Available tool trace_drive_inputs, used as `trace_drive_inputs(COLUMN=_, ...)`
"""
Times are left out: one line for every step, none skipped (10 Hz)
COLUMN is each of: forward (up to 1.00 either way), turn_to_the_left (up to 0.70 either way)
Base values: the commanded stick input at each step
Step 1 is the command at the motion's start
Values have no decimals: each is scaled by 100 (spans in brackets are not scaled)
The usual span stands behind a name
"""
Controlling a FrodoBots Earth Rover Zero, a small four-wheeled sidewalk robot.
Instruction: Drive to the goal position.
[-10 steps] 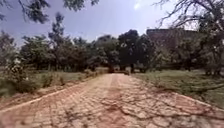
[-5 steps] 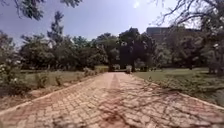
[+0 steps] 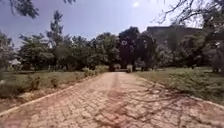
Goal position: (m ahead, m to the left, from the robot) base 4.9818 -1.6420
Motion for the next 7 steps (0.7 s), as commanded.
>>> trace_drive_inputs(forward=70, turn_to_the_left=0)
trace_drive_inputs(forward=70, turn_to_the_left=0)
trace_drive_inputs(forward=70, turn_to_the_left=0)
trace_drive_inputs(forward=70, turn_to_the_left=0)
trace_drive_inputs(forward=70, turn_to_the_left=0)
trace_drive_inputs(forward=70, turn_to_the_left=0)
trace_drive_inputs(forward=70, turn_to_the_left=0)
